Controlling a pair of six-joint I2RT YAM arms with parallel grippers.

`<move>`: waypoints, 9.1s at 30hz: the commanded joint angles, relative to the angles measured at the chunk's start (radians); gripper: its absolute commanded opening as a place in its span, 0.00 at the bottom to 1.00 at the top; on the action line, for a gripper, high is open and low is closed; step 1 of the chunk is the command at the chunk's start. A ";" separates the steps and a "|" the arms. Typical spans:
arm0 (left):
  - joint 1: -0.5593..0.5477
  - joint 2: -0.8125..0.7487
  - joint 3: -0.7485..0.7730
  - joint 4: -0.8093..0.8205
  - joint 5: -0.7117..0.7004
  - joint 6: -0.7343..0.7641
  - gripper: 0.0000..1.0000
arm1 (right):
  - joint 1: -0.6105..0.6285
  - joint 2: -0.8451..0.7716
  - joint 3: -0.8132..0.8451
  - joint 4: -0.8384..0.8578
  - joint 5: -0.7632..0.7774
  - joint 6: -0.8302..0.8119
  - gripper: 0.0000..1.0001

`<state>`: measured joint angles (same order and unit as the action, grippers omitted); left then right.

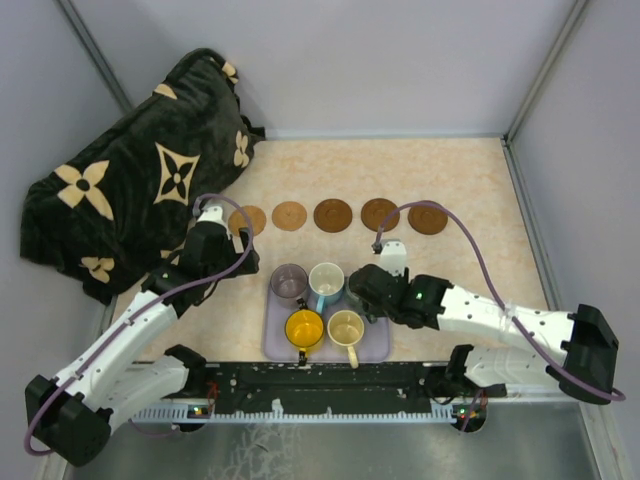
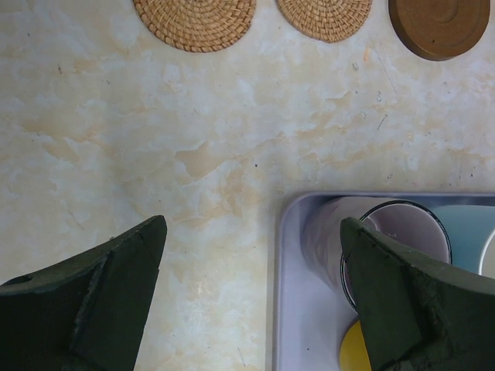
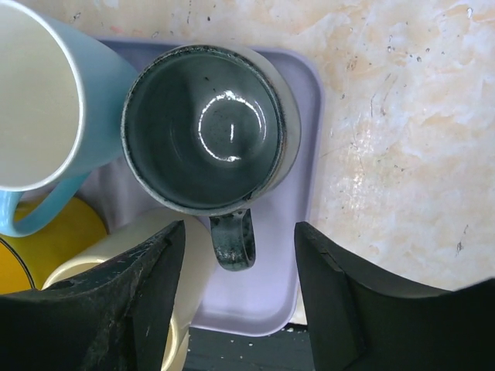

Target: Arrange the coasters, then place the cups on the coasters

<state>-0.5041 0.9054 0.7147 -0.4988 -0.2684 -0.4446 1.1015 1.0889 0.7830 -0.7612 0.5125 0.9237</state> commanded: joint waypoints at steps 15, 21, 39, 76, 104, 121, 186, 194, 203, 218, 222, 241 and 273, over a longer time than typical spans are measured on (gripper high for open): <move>-0.004 -0.004 -0.012 0.026 0.001 0.006 0.99 | 0.008 0.027 -0.039 0.033 -0.052 0.033 0.54; -0.004 -0.010 -0.013 0.028 0.001 0.005 0.99 | 0.008 0.052 -0.055 0.036 -0.063 0.049 0.54; -0.004 -0.005 -0.014 0.030 -0.003 0.007 0.99 | 0.008 0.149 -0.024 0.066 -0.055 0.032 0.53; -0.004 -0.023 -0.037 0.046 0.023 -0.006 0.99 | 0.008 0.215 0.011 0.060 -0.049 0.052 0.14; -0.004 -0.035 -0.043 0.061 0.028 -0.016 0.99 | -0.002 0.210 0.252 -0.070 0.319 -0.194 0.00; -0.004 -0.023 -0.044 0.082 0.040 -0.016 0.99 | -0.510 0.105 0.204 0.405 0.162 -0.617 0.00; -0.004 0.048 -0.047 0.095 0.014 -0.028 0.99 | -0.950 0.454 0.176 0.703 -0.244 -0.724 0.00; -0.002 0.050 -0.049 0.092 0.013 -0.026 0.99 | -0.953 0.468 0.176 0.707 -0.244 -0.723 0.00; -0.004 0.050 -0.051 0.091 0.009 -0.025 0.99 | -0.956 0.471 0.172 0.705 -0.235 -0.717 0.00; -0.003 0.055 -0.050 0.087 0.002 -0.028 0.99 | -0.957 0.477 0.170 0.698 -0.227 -0.703 0.32; -0.004 0.055 -0.048 0.086 -0.001 -0.028 0.99 | -0.957 0.476 0.165 0.695 -0.226 -0.700 0.38; -0.003 0.055 -0.048 0.091 -0.002 -0.030 0.99 | -0.957 0.372 0.071 0.661 -0.229 -0.660 0.39; -0.004 0.042 -0.051 0.094 0.008 -0.035 0.99 | -0.950 0.194 -0.004 0.580 -0.311 -0.567 0.56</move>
<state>-0.5041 0.9607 0.6697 -0.4252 -0.2615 -0.4747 0.1539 1.3880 0.7944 -0.1631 0.2409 0.3088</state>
